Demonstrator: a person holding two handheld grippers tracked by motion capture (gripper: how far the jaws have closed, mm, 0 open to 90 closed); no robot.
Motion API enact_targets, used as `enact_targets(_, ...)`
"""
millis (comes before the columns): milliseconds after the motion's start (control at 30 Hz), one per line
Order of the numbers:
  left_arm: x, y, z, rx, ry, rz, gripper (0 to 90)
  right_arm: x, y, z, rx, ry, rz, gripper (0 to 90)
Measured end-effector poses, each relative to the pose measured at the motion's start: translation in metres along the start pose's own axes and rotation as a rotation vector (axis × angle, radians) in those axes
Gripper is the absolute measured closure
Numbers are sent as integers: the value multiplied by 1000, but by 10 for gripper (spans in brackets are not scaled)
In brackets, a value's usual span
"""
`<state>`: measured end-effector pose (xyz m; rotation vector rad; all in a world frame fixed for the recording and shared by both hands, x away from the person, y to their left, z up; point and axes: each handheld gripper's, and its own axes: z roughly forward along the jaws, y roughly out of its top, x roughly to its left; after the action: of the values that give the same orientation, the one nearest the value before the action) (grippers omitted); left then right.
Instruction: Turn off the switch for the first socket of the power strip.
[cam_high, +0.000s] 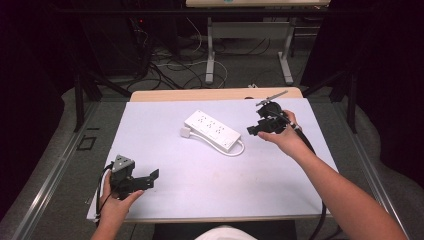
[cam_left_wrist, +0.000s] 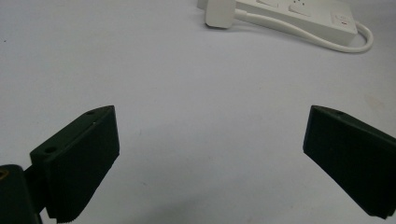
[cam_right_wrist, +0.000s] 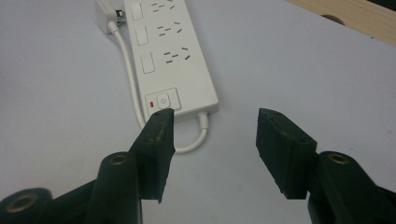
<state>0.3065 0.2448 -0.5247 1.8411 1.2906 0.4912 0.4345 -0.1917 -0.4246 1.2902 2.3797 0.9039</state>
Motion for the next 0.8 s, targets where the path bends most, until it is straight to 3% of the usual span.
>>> enact_targets(567, 0, 0, 0, 1, -1, 1, 37, 7, 16, 15, 43, 28, -8, 620)
enact_targets(800, 0, 0, 0, 2, 0, 2, 38, 7, 20, 23, 65, 44, 21, 707)
